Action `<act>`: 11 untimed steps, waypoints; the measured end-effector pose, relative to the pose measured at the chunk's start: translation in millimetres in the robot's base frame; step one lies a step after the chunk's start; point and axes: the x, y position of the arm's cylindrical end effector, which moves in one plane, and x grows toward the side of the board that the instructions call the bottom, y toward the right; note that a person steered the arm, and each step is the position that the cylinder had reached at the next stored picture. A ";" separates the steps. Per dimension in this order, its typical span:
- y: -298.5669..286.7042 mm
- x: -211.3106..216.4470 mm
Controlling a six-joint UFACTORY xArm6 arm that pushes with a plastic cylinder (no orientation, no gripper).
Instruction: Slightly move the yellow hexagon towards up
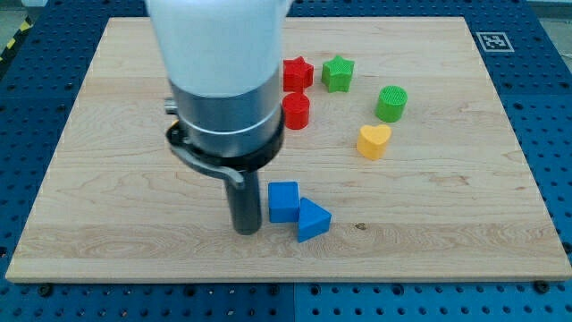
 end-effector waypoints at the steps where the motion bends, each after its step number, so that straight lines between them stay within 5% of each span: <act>1: -23.7 -7.8; 3: 4.7 -58.5; 5: 12.1 -60.6; 9: -101.0 -68.9; 11: -68.5 -93.1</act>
